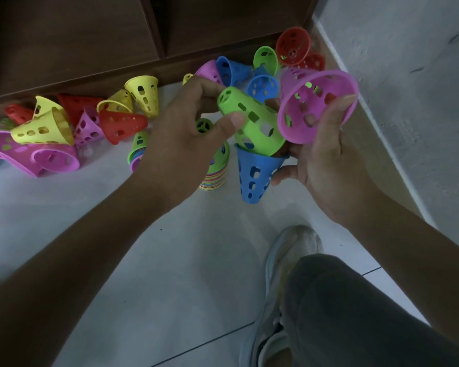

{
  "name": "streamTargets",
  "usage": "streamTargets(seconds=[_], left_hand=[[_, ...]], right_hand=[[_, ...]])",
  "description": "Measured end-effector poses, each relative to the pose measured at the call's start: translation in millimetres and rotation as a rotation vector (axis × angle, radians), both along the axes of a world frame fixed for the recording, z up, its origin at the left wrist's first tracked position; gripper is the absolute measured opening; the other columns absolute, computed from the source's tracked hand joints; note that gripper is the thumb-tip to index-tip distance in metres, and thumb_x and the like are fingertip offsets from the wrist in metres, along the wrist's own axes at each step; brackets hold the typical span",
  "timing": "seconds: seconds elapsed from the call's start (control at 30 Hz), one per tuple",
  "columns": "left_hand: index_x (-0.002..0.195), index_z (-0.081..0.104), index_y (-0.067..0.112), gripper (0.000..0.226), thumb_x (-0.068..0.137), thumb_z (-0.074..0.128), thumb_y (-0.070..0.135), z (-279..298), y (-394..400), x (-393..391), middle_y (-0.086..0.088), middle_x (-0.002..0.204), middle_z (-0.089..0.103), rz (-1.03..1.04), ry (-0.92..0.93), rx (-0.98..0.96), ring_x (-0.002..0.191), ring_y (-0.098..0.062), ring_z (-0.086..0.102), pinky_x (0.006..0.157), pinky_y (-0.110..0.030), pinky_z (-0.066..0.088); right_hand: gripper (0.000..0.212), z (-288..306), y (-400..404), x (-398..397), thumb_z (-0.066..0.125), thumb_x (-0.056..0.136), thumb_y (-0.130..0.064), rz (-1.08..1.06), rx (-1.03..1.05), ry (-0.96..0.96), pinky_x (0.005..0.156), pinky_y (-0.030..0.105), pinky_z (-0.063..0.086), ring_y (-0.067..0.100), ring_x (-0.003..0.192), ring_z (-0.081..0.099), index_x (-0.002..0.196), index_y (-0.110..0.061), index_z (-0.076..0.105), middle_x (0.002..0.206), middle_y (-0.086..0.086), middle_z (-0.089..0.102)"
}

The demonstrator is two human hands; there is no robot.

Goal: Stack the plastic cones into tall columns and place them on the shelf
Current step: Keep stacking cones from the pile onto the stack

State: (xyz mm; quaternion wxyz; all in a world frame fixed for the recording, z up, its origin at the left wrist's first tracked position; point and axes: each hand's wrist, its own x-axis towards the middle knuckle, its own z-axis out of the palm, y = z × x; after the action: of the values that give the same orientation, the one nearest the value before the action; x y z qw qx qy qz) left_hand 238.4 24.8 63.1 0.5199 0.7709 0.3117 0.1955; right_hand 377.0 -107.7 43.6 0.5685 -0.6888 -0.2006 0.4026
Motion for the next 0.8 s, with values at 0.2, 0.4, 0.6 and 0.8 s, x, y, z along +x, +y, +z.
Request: streamTargets(seconds=[0.2, 0.4, 0.6, 0.8], left_hand=[[0.115, 0.054, 0.011, 0.016, 0.103, 0.055, 0.023, 9.3, 3.2, 1.7, 0.008, 0.098, 0.073, 0.201, -0.168, -0.162, 0.092, 0.001, 0.070, 0.080, -0.017, 0.053], [0.114, 0.047, 0.009, 0.020, 0.104, 0.052, 0.025, 11.1, 16.8, -7.9, -0.007, 0.109, 0.070, 0.170, -0.221, 0.090, 0.101, -0.018, 0.071, 0.087, -0.047, 0.059], [0.114, 0.043, 0.006, 0.016, 0.107, 0.046, 0.019, 6.8, 20.0, -17.0, -0.011, 0.100, 0.061, 0.189, -0.230, 0.391, 0.092, -0.024, 0.065, 0.079, -0.038, 0.053], [0.122, 0.052, 0.016, 0.028, 0.102, 0.049, 0.035, -11.2, 17.3, -22.6, 0.003, 0.113, 0.063, 0.136, 0.096, 0.414, 0.107, -0.013, 0.059, 0.090, -0.039, 0.052]], right_hand=[[0.076, 0.9, 0.5, -6.0, 0.008, 0.093, -0.070, -0.065, 0.063, 0.003, 0.055, 0.034, 0.057, 0.028, 0.081, 0.062, 0.105, -0.021, 0.066, 0.101, 0.019, 0.069], [0.096, -5.7, -2.7, -8.4, 0.024, 0.066, -0.081, 0.007, 0.034, -0.002, 0.056, 0.031, 0.058, 0.012, 0.074, 0.069, 0.130, -0.018, 0.056, 0.104, 0.018, 0.068], [0.100, -10.3, -3.2, -11.0, 0.029, 0.058, -0.087, 0.057, 0.027, -0.038, 0.055, 0.028, 0.059, 0.013, 0.080, 0.073, 0.131, -0.022, 0.051, 0.103, 0.010, 0.070], [0.074, -10.2, -0.1, -15.9, 0.025, 0.061, -0.087, 0.103, 0.010, -0.081, 0.056, 0.030, 0.060, 0.016, 0.089, 0.074, 0.113, -0.041, 0.052, 0.104, 0.003, 0.070]])
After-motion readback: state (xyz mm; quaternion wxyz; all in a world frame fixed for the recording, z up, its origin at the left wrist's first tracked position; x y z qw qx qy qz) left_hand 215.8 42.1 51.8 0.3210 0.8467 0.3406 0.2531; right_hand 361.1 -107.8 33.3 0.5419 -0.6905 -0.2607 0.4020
